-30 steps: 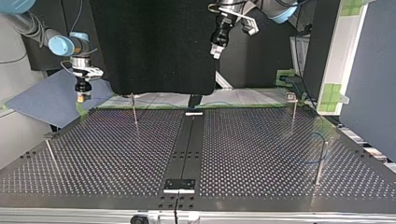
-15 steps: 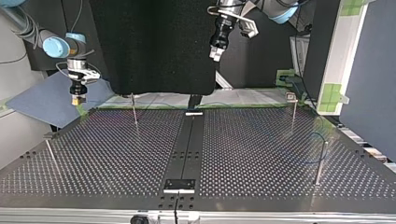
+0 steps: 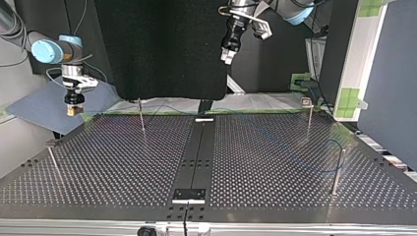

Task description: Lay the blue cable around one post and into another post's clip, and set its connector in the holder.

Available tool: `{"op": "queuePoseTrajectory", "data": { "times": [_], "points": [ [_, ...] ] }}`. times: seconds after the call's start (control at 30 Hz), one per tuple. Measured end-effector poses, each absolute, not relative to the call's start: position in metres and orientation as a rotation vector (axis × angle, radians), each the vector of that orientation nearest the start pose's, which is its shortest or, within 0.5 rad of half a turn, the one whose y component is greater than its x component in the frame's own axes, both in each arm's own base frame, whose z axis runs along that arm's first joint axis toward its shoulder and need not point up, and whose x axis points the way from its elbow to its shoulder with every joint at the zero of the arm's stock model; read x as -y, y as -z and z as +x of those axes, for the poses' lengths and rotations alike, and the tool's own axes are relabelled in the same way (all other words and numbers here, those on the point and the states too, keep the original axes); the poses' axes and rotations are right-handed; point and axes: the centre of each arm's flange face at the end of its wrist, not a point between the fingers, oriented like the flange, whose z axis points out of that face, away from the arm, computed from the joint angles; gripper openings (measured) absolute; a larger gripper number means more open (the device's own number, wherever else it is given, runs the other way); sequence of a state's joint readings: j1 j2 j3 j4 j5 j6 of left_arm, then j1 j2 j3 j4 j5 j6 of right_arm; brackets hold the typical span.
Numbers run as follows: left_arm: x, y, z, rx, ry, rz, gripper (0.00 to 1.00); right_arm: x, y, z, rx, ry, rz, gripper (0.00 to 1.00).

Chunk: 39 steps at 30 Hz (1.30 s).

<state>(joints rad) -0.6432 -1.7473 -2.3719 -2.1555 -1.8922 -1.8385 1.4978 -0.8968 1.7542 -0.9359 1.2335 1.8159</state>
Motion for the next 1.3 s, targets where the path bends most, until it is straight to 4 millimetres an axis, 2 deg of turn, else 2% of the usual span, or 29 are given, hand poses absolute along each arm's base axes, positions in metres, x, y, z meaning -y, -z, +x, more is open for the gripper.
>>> {"op": "queuePoseTrajectory", "data": {
  "times": [0.6, 1.13, 1.3],
  "points": [
    [0.313, -0.156, 0.251, -1.592, 0.452, 0.045, 1.0, 0.625, -0.192, 0.129, 1.167, -1.644, 1.231, 0.0],
    [0.309, -0.156, 0.256, -1.592, 0.438, 0.034, 1.0, 0.618, -0.279, 0.128, 1.051, -1.721, 1.089, 0.0],
    [0.307, -0.155, 0.257, -1.594, 0.43, 0.033, 1.0, 0.619, -0.282, 0.126, 1.047, -1.731, 1.076, 0.0]
  ]
}}
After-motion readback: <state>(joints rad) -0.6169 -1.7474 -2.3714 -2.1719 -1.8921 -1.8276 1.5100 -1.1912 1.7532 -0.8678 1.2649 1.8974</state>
